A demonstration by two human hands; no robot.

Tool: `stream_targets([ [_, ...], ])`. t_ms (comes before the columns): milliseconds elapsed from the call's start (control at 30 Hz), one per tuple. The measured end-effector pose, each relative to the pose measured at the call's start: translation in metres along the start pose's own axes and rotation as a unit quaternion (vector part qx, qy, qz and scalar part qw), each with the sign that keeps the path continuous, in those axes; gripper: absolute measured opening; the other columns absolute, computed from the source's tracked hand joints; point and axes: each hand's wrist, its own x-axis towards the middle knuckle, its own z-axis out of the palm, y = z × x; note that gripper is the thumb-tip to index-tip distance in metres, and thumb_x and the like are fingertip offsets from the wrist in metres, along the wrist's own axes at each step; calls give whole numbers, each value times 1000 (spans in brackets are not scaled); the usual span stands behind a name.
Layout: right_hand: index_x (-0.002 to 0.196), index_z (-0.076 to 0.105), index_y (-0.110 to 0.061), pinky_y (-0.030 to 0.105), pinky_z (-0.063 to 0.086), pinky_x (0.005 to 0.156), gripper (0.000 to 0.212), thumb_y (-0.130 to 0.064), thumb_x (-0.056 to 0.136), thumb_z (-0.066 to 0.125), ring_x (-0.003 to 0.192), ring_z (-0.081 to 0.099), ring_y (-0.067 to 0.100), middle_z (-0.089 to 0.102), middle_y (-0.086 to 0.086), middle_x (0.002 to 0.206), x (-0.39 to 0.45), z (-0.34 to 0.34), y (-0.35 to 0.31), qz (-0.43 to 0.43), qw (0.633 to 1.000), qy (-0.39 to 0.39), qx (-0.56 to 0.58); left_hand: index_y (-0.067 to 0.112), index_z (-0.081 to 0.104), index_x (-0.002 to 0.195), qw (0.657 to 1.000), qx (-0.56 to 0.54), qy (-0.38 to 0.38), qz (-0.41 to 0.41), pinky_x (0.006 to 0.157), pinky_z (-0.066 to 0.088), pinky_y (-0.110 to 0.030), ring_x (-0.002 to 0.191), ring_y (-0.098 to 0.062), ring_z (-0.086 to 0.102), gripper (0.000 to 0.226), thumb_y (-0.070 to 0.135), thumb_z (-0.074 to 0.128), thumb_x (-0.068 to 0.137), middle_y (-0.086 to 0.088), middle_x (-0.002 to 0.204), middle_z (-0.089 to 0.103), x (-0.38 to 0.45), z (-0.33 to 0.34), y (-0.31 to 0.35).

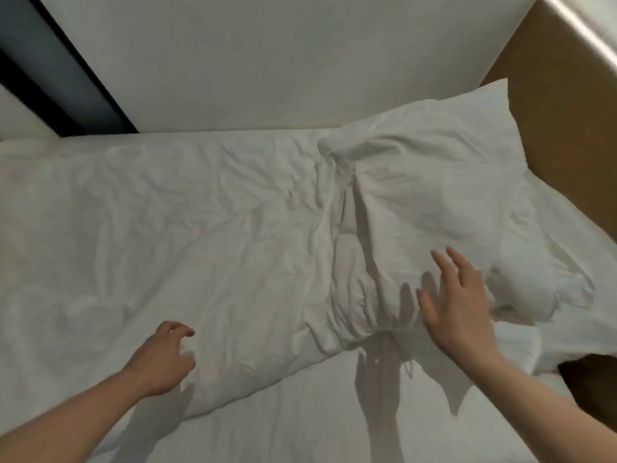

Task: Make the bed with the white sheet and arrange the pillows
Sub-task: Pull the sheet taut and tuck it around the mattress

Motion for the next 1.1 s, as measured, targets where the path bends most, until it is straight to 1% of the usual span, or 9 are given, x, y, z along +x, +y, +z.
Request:
stream_targets([
  [67,154,41,-15,42,33,120,73,-23,89,74,143,39,30,41,9,157,-33,36,-59,-1,993,-90,80,27,51,138,999,-14,-11,-29,98,41,-24,121,-12,54,55,39,66,86,5,146,37,-22,9,-43],
  [133,156,37,-19,31,29,118,75,-25,90,73,145,37,21,41,1,155,-67,71,-122,11,972,-184,147,27,51,137,998,-28,-16,-53,98,41,-23,120,-11,54,56,37,68,85,5,146,36,-45,14,-89],
  [200,158,33,-23,27,27,118,74,-29,94,69,146,35,15,38,-5,156,-96,103,-181,10,956,-238,171,27,50,137,996,-50,-9,-73,96,40,-21,118,-8,53,56,36,69,85,6,146,35,-62,12,-137],
  [300,159,28,-28,27,29,118,73,-34,97,65,146,33,11,32,-10,159,-130,139,-267,-2,939,-283,195,26,49,138,991,-74,12,-106,92,37,-18,121,-8,50,53,33,68,89,6,147,33,-78,-1,-215],
  [367,159,27,-29,28,30,118,73,-34,97,64,146,34,12,31,-10,159,-144,159,-319,-14,936,-299,186,24,50,138,988,-91,28,-121,93,39,-21,120,-12,52,53,32,68,89,3,148,34,-79,-10,-266],
  [500,159,31,-25,32,31,119,72,-31,96,65,145,38,18,34,-4,159,-162,196,-403,-24,935,-320,151,23,49,141,982,-119,31,-146,104,43,-29,124,-18,54,57,35,69,88,1,151,33,-75,-31,-358],
  [667,159,31,-24,37,35,116,73,-30,95,66,143,41,27,33,2,161,-176,236,-472,-14,936,-340,89,23,50,139,983,-118,50,-129,105,43,-32,125,-19,53,56,35,69,88,3,149,35,-73,-57,-438],
  [900,158,34,-21,42,38,115,72,-32,95,66,140,42,33,37,5,159,-163,263,-531,-36,938,-341,49,21,49,141,982,-103,59,-146,107,42,-33,128,-20,51,58,34,69,88,2,150,32,-74,-87,-498],
  [1100,160,31,-19,43,35,115,74,-31,95,65,142,38,36,35,6,161,-134,313,-562,-71,938,-339,29,23,50,139,981,-57,109,-147,103,45,-37,127,-22,51,55,34,68,88,3,150,29,-30,-113,-530],
])
